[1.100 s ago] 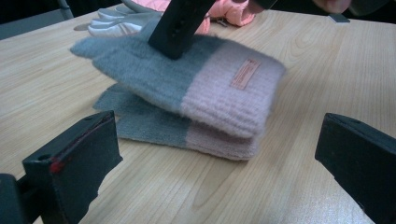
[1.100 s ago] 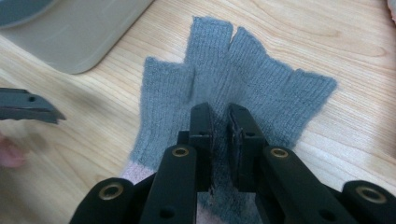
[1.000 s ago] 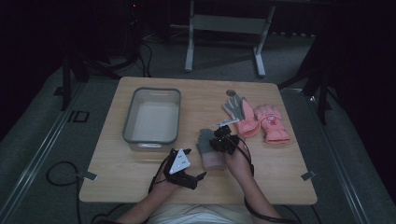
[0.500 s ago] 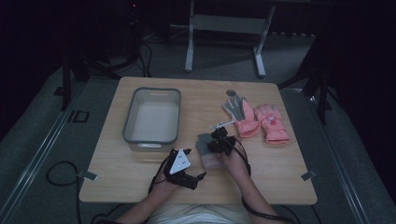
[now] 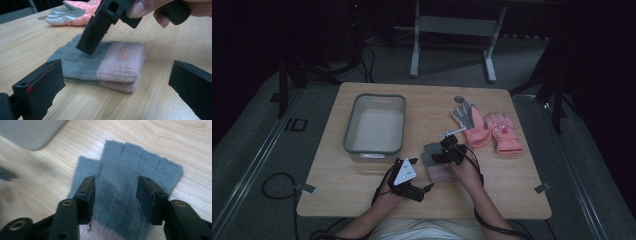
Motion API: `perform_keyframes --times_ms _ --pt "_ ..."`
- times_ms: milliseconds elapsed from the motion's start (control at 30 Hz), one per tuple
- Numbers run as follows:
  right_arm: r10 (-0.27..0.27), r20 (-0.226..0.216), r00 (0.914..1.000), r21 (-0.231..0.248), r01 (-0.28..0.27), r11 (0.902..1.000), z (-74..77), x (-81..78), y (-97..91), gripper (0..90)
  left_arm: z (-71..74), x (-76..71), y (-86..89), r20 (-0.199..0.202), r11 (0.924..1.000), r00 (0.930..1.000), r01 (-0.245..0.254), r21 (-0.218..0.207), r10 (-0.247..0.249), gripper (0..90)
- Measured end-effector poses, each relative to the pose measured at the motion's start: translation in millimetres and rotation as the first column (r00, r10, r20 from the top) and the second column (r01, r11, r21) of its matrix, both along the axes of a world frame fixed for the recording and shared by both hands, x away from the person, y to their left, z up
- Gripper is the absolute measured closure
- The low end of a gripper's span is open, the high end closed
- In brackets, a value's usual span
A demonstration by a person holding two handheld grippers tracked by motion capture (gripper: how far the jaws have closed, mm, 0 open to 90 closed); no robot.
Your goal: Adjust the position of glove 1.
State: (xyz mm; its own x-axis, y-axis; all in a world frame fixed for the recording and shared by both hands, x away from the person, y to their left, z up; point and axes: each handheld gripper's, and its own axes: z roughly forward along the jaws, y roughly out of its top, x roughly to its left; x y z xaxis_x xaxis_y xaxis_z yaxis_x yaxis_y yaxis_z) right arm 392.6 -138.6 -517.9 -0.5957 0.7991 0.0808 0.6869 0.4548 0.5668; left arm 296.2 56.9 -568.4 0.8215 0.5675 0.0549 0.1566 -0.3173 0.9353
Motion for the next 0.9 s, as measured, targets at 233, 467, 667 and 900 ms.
perform_keyframes --times_ms 233,467,667,900 --pt "-0.012 0.036 0.9993 0.071 0.009 0.9974 8.5 -0.8 -24.5 25.0 14.2 3.2 -5.4 0.008 0.9962 0.9993 -0.038 0.078 0.038 0.0" --pt "-0.033 0.111 0.9933 0.123 0.019 0.9922 11.4 -6.1 -52.4 20.8 19.6 12.0 -9.5 -0.084 0.9926 0.9938 0.080 0.092 -0.072 1.2" --pt "-0.024 0.134 0.9907 0.182 0.000 0.9834 15.3 -1.9 -76.1 14.2 17.5 22.3 -21.6 -0.125 0.9784 0.9891 0.099 0.181 -0.077 3.9" --pt "-0.026 0.068 0.9974 0.250 0.008 0.9683 22.2 0.0 -89.9 14.1 17.7 28.5 -38.0 -0.100 0.9444 0.9845 0.167 0.283 -0.144 13.2"
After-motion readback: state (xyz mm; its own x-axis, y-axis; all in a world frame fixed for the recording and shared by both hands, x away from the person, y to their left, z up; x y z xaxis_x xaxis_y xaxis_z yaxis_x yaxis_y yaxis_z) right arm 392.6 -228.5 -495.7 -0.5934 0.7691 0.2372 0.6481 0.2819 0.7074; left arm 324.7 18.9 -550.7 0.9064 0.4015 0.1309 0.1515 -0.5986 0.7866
